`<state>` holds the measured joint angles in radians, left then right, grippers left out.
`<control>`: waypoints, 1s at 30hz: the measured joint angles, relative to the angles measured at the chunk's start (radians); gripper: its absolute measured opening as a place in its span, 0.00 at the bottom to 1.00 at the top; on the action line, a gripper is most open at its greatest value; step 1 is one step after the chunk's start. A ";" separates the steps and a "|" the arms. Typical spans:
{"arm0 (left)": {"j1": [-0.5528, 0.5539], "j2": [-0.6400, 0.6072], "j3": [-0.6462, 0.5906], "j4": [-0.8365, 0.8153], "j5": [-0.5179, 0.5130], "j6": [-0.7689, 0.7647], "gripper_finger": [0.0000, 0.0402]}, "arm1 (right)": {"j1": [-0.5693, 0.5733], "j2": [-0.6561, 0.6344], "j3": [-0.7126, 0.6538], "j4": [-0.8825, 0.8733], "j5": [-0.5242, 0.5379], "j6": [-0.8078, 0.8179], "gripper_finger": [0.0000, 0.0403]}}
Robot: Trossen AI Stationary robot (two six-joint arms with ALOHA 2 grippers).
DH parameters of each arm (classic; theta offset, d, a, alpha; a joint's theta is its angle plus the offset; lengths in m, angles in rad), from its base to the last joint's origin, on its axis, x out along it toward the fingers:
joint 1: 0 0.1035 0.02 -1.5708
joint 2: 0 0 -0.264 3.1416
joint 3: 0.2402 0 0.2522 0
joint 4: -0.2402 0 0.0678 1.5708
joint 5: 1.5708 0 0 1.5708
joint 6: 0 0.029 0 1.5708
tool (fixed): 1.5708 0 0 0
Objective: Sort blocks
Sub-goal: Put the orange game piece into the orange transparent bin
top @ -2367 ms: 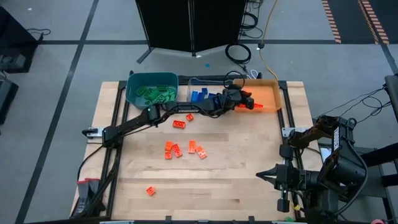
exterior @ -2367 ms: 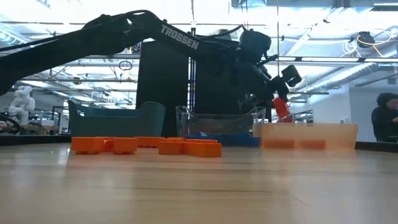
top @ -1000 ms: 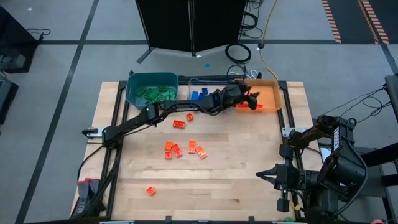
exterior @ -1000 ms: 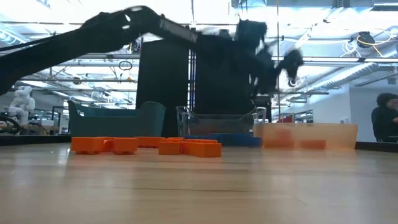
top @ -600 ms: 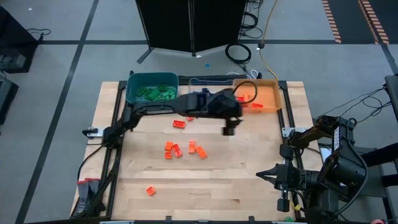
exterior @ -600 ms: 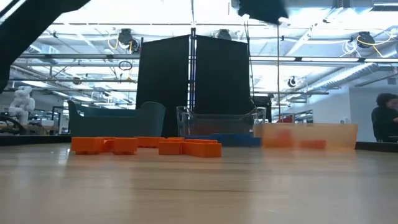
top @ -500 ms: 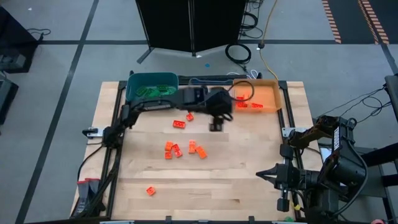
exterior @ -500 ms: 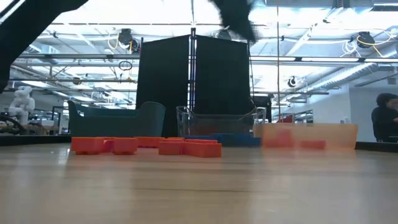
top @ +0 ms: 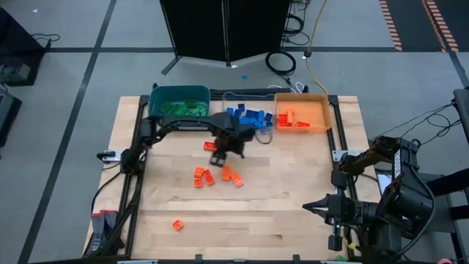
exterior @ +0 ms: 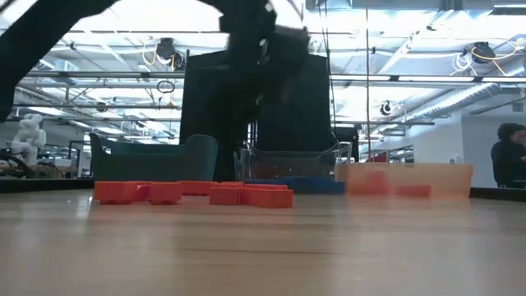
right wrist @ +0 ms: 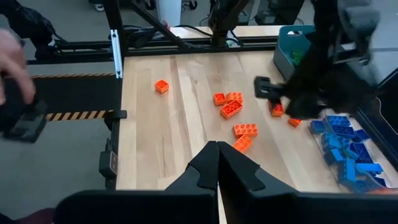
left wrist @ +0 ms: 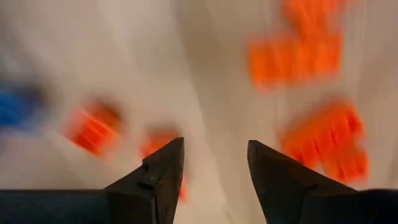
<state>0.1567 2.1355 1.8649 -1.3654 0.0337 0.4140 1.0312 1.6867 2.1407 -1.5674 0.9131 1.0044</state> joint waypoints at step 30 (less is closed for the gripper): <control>0.059 -0.662 -0.972 0.836 -0.199 -0.224 0.49 | -0.011 0.000 0.000 -0.004 0.080 -0.015 0.00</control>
<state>0.2160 1.4732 0.8928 -0.5299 -0.1658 0.1900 1.0203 1.6867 2.1407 -1.5711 0.9932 0.9890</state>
